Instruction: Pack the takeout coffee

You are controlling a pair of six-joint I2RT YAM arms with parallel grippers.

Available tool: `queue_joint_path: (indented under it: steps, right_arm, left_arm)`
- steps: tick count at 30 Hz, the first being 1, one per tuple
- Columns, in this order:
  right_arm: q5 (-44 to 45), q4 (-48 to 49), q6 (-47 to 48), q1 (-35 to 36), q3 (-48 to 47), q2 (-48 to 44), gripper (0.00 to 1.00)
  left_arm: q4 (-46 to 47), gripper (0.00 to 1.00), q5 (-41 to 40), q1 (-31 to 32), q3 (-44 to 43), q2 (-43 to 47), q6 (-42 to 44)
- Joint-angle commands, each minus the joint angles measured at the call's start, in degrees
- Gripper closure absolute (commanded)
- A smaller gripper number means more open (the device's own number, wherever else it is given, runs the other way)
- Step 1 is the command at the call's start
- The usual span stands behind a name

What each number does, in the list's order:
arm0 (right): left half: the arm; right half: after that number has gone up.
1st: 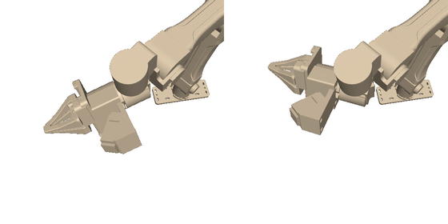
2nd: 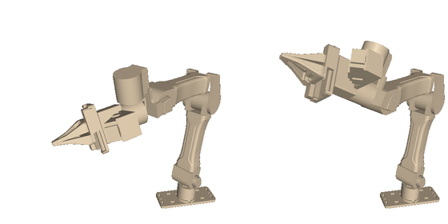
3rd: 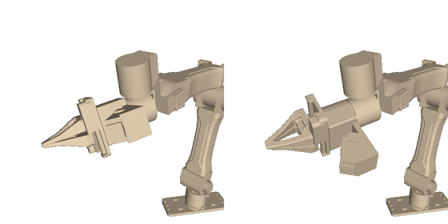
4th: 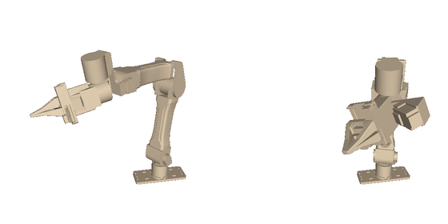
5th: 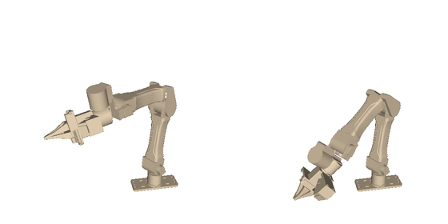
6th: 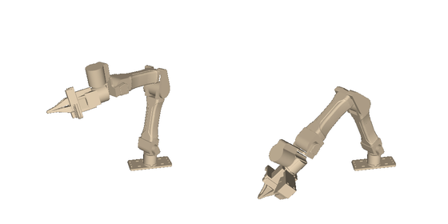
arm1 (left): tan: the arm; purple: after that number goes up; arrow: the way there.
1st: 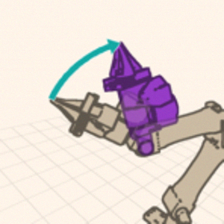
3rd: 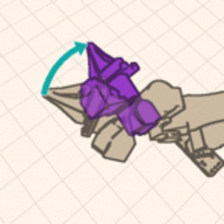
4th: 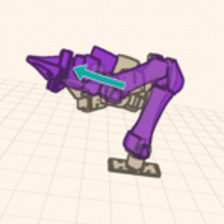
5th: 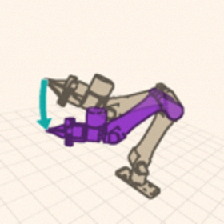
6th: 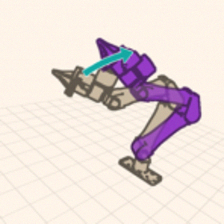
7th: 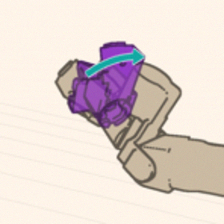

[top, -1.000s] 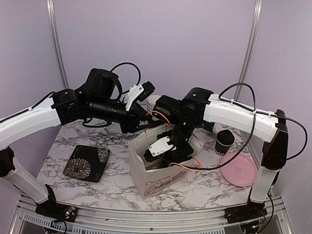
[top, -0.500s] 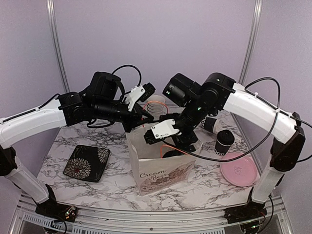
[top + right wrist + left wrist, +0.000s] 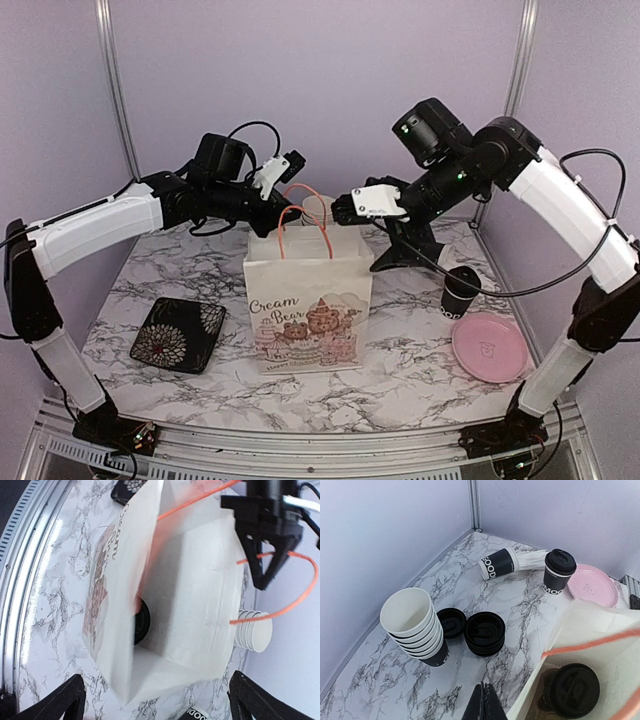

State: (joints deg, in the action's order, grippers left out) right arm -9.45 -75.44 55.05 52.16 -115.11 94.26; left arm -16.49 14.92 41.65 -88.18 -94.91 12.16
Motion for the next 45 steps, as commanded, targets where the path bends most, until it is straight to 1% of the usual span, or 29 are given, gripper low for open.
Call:
queue_joint_path:
  steps: [1,4,7,9,10,13,16,18,19,20,22,23,26,31,34,37,40,45]
  right_arm:
    - [-4.4,0.3,-2.1,-9.3,-2.4,-2.6,0.03]
    - [-6.6,2.0,-4.7,-16.6,1.7,-3.9,0.05]
    - [-7.8,4.8,-7.1,-24.0,8.8,-6.0,0.07]
    - [-6.5,7.7,-9.4,-28.3,14.0,-7.5,0.09]
    - [-5.4,9.3,-10.4,-30.3,16.8,-8.2,0.10]
    - [-2.7,12.7,-13.3,-35.7,22.8,-9.3,0.14]
    - [-2.3,12.9,-15.2,-39.2,26.1,-9.0,0.14]
    - [-1.2,12.8,-15.6,-39.8,28.3,-9.2,0.10]
    - [-0.1,12.6,-16.0,-39.8,29.1,-9.0,0.09]
    - [1.4,12.7,-16.5,-39.9,30.0,-8.7,0.07]
    - [3.7,12.9,-17.2,-40.1,31.3,-8.1,0.06]
    - [4.1,12.9,-17.5,-40.5,31.5,-7.7,0.05]
    - [4.6,13.0,-18.6,-41.6,30.7,-6.2,0.05]
    - [5.3,12.1,-19.2,-43.4,30.7,-4.0,0.06]
    - [5.7,11.9,-19.3,-43.6,31.6,-3.5,0.05]
    - [5.7,11.7,-19.5,-43.6,32.1,-2.8,0.05]
    - [6.3,11.7,-19.8,-43.8,32.1,-2.0,0.05]
    - [6.9,11.4,-20.3,-44.5,32.1,-0.3,0.06]
  left_arm:
    - [-0.1,0.95,2.5,-0.8,-4.2,-1.8,0.5]
    - [0.0,0.88,2.3,-0.8,-4.8,-1.9,0.3]
    - [-0.4,0.83,2.2,-0.8,-4.8,-1.5,0.4]
    - [-0.6,0.80,2.3,-0.8,-4.7,-1.0,0.4]
    - [-0.6,0.76,2.4,-0.8,-4.6,-0.6,0.3]
    - [-0.7,0.53,1.7,-0.8,-4.3,0.6,-0.2]
    - [-0.7,0.33,-1.9,-0.7,-3.9,3.1,-1.3]
    - [-0.3,0.15,-5.9,-0.7,-3.0,6.0,-2.7]
    - [0.4,0.03,-7.7,-0.7,-2.0,7.7,-3.3]
    - [1.4,0.01,-9.5,-0.6,-0.7,9.6,-3.9]
    - [2.5,0.01,-16.2,-0.5,0.7,12.6,-6.9]
    - [2.3,0.01,-18.2,-0.5,1.2,13.9,-7.4]
    - [1.5,0.01,-20.8,-0.6,3.8,17.7,-8.5]
    - [-3.6,0.01,-20.7,-0.6,5.2,21.2,-10.3]
    - [-4.2,0.02,-20.4,-0.6,6.7,22.9,-10.8]
    - [-5.0,0.06,-16.8,-0.6,7.2,23.6,-10.1]
    - [-6.8,0.09,-15.5,-0.6,6.5,22.7,-10.8]
    - [-9.0,0.11,-12.0,-0.6,6.0,22.1,-11.4]
